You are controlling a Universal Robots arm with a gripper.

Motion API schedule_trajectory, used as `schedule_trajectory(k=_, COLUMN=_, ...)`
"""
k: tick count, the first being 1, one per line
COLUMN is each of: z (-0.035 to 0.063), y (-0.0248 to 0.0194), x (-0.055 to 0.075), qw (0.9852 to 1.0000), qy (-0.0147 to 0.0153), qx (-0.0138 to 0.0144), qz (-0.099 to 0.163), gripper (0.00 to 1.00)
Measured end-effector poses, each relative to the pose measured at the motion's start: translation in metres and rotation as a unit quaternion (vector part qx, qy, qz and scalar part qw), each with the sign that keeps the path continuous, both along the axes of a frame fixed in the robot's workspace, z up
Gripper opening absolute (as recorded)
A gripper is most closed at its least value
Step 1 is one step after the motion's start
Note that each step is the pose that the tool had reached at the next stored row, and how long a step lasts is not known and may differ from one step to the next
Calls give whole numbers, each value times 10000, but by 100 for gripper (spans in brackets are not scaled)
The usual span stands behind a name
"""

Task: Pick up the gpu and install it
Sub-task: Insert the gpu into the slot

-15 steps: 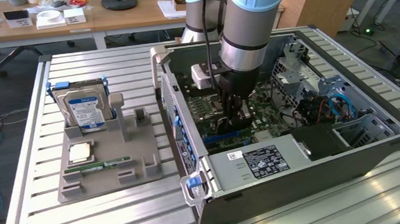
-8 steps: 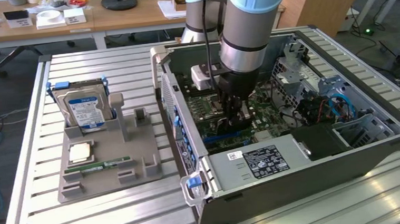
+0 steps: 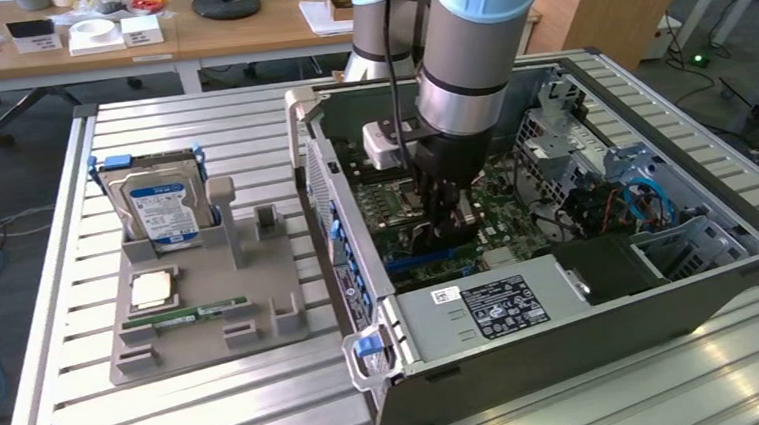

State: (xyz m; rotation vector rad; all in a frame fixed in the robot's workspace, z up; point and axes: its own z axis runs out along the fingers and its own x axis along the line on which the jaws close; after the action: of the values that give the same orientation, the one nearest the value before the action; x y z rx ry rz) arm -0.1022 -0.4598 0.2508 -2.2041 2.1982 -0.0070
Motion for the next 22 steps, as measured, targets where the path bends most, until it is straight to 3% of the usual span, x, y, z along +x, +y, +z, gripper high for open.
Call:
schedule_trajectory(k=7, z=9, y=0, x=0, qw=10000, qy=-4, qx=0, qz=0, gripper=26)
schedule_trajectory(k=12, z=7, y=0, x=-5, qw=10000, qy=-41, qx=1, qz=0, gripper=26)
schedule_trajectory(k=22, z=6, y=2, x=-17, qw=10000, qy=-45, qx=1, qz=0, gripper=26)
